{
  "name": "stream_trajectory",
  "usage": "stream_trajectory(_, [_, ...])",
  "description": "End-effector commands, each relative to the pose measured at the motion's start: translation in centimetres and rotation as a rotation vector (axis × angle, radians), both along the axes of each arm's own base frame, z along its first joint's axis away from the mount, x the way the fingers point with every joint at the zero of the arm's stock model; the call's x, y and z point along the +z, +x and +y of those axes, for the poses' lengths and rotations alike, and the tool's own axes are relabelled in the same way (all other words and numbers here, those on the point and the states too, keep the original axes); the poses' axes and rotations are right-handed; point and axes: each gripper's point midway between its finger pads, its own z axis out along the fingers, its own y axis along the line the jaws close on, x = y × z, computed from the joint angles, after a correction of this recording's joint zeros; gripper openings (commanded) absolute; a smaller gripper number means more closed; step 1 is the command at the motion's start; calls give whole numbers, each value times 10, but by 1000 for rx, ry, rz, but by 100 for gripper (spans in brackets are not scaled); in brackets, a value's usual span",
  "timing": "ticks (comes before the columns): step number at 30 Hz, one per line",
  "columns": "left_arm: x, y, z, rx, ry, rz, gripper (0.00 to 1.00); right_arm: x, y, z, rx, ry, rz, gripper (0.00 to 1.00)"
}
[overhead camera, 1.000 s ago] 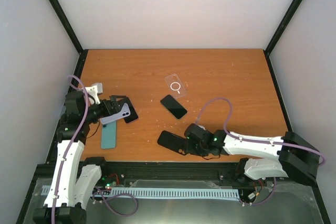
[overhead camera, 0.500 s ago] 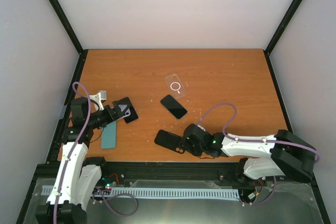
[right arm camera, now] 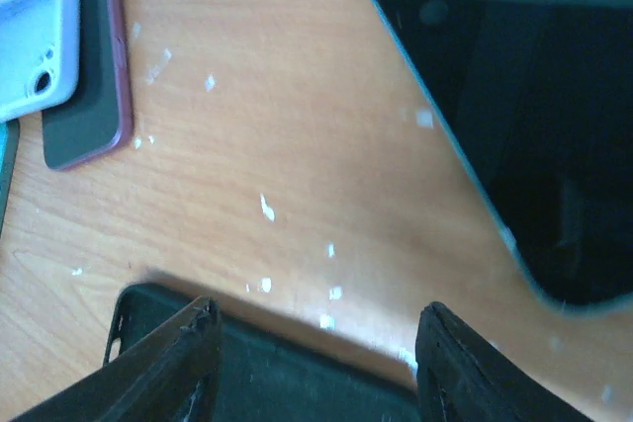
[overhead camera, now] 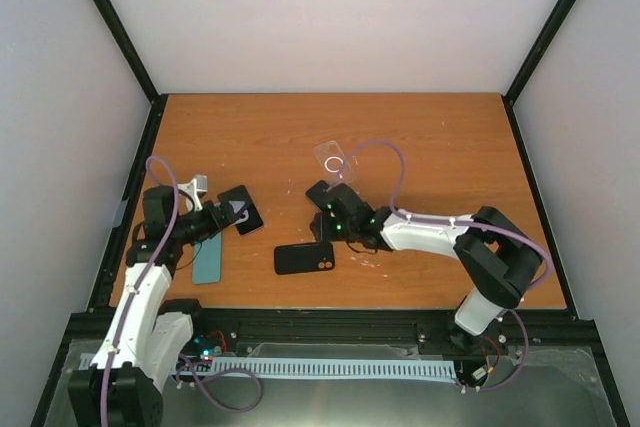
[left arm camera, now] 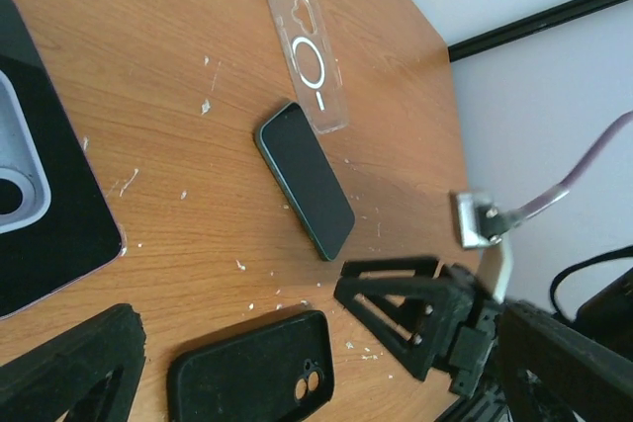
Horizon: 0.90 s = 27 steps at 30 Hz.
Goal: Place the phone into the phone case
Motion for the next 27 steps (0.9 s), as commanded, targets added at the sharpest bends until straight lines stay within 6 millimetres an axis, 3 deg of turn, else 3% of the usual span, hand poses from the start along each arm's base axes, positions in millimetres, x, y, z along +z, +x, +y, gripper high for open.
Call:
stream_trajectory(1, [-4, 5, -3, -2, -23, -8, 96, 9, 30, -13, 164, -192, -142, 55])
stream_trajectory(4, [-17, 8, -7, -8, -15, 20, 94, 7, 51, -25, 214, -299, -180, 63])
stream_trajectory(8, [-35, 16, -21, -43, 32, 68, 94, 2, 69, -30, 300, -384, -196, 78])
stream_trajectory(12, [-44, 20, -34, -81, 40, 94, 93, -2, 91, -34, 311, -409, -200, 86])
stream_trajectory(20, [-67, 18, -39, -93, 24, 100, 91, -20, 107, -17, 418, -415, -161, 87])
stream_trajectory(27, [-77, 26, -51, -146, 34, 96, 90, -39, 111, -17, 457, -471, -121, 86])
